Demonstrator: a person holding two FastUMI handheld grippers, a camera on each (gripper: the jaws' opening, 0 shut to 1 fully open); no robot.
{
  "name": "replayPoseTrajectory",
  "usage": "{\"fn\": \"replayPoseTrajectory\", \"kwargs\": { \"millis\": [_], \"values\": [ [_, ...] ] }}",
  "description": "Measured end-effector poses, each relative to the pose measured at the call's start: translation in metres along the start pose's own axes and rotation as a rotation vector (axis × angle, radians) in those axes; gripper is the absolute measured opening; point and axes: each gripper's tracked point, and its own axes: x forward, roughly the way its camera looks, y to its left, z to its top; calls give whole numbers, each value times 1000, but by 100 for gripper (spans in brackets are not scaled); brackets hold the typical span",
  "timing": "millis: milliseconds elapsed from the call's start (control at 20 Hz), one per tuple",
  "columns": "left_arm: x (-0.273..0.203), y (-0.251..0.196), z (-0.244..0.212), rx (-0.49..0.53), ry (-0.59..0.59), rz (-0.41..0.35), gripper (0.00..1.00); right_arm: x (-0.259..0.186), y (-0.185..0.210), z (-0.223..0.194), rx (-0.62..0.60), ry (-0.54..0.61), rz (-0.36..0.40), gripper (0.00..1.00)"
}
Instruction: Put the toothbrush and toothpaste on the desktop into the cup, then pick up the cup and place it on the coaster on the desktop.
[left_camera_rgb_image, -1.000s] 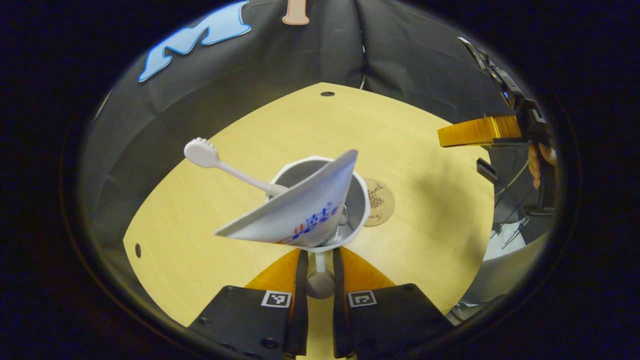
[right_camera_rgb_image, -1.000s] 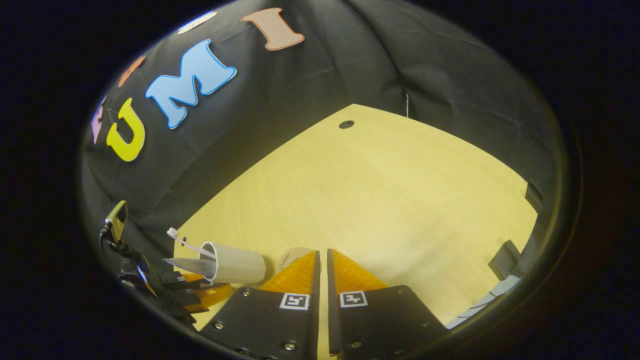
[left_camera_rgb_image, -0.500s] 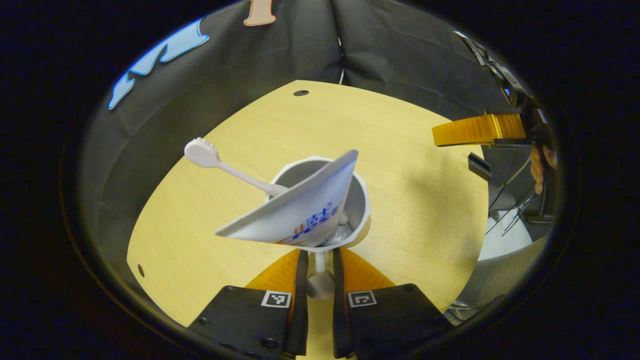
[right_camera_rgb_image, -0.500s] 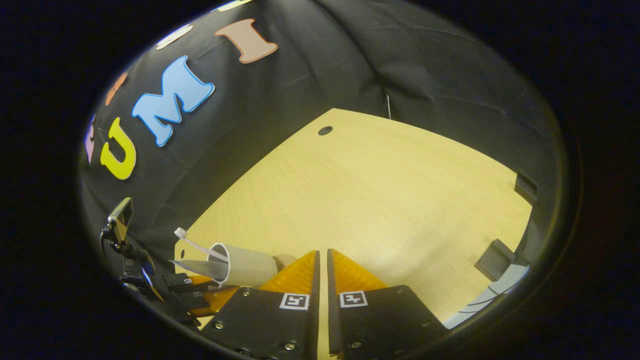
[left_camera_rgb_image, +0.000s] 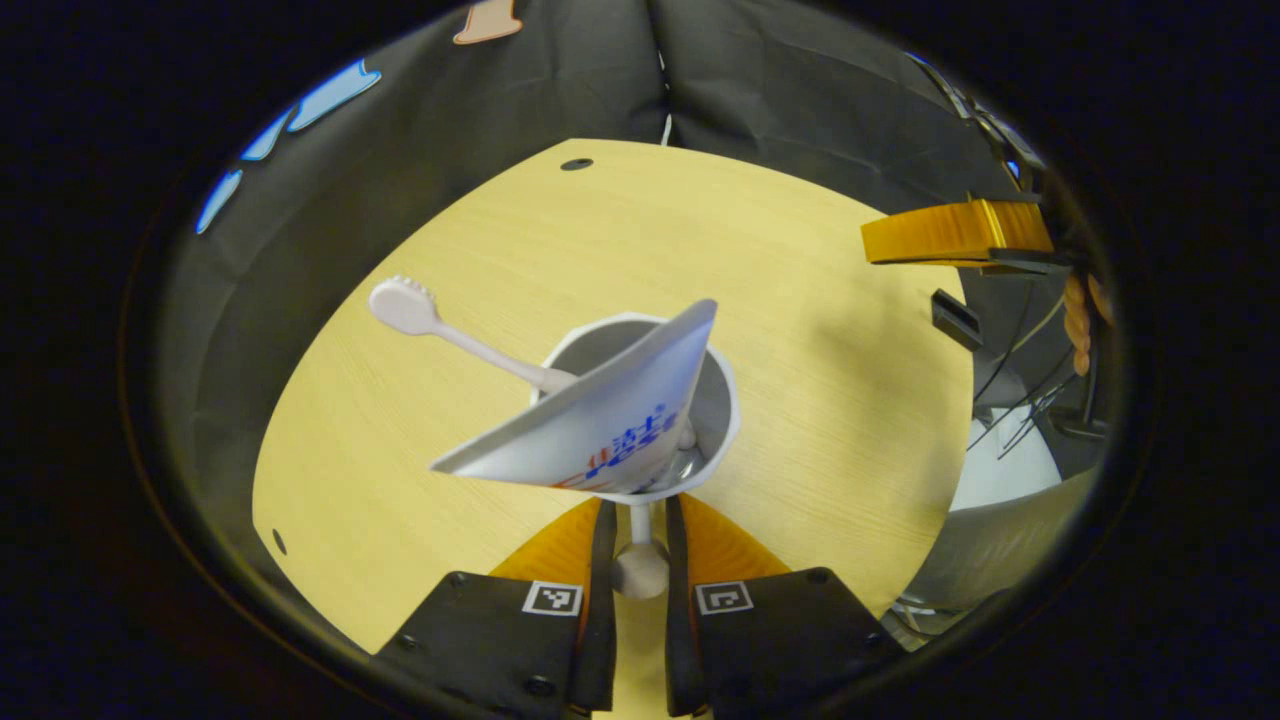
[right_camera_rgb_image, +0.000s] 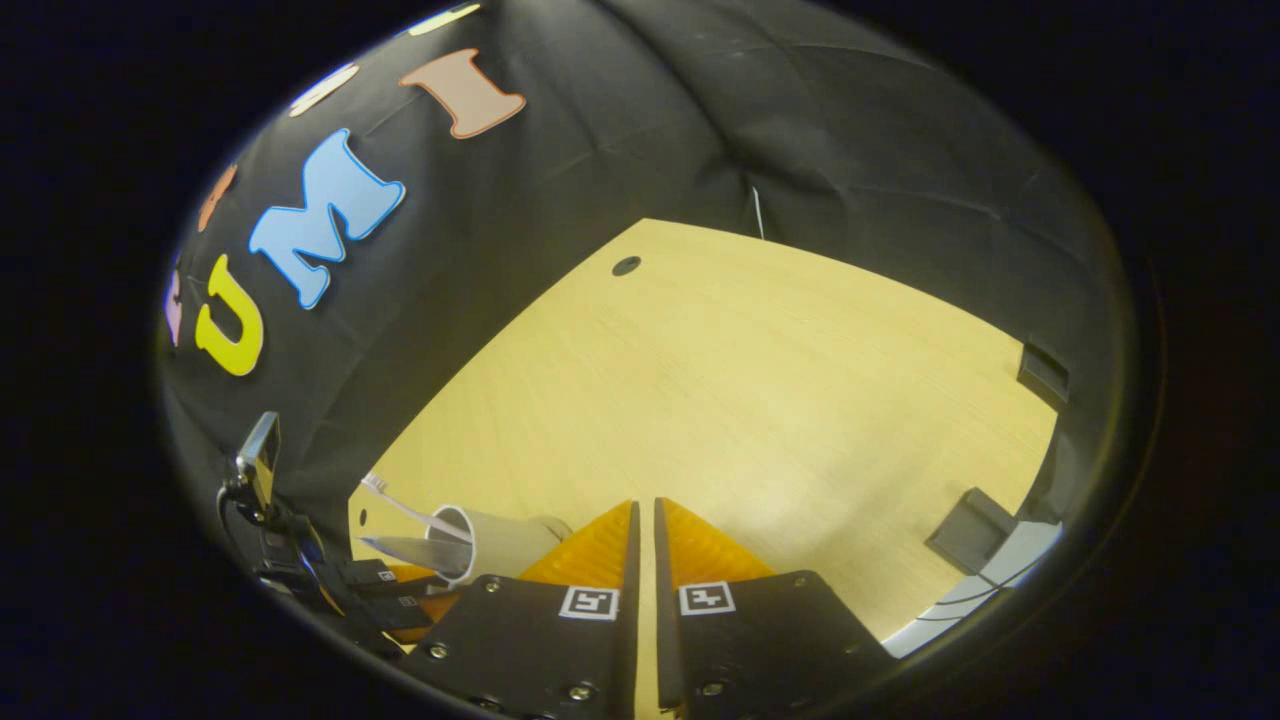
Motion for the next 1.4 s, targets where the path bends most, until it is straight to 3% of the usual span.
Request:
{"fn": "replayPoseTrajectory", "kwargs": {
  "millis": [200, 400, 700, 850, 950, 1000, 1050, 1100, 1150, 1200, 1300, 1350, 1400],
  "values": [
    [-1, -2, -1, -2, 26, 19, 26, 3, 0, 2, 3, 17, 4, 8],
    [-3, -2, 3, 6, 24, 49, 36, 6, -1, 4, -12, 37, 5, 8],
    [-22, -1, 9, -3, -22, 98, 36, 10, 8, 6, -59, 62, 38, 8],
    [-41, 3, 9, -56, -60, 143, 35, 9, 20, 7, -108, 64, 61, 8],
    [-54, 3, 7, -104, -101, 160, 49, 6, 27, 10, -154, 54, 82, 8],
    [-60, 4, 5, -130, -122, 169, 49, 4, 32, 12, -181, 52, 92, 8],
    [-69, 7, 5, -148, -146, 196, 40, 3, 37, 12, -209, 49, 103, 8],
    [-78, 11, 3, -164, -171, 229, 48, 2, 43, 12, -236, 46, 115, 8],
    [-85, 14, 3, -184, -202, 260, 48, 0, 50, 14, -266, 38, 126, 8],
    [-92, 17, 3, -214, -234, 286, 40, -2, 57, 17, -297, 28, 140, 8],
    [-112, 26, 1, -286, -311, 340, 40, -13, 75, 24, -364, -6, 171, 8],
    [-123, 32, -1, -322, -353, 371, 48, -17, 86, 28, -395, -27, 187, 8],
    [-135, 39, -2, -355, -395, 405, 48, -23, 98, 34, -424, -50, 206, 8]
  ]
}}
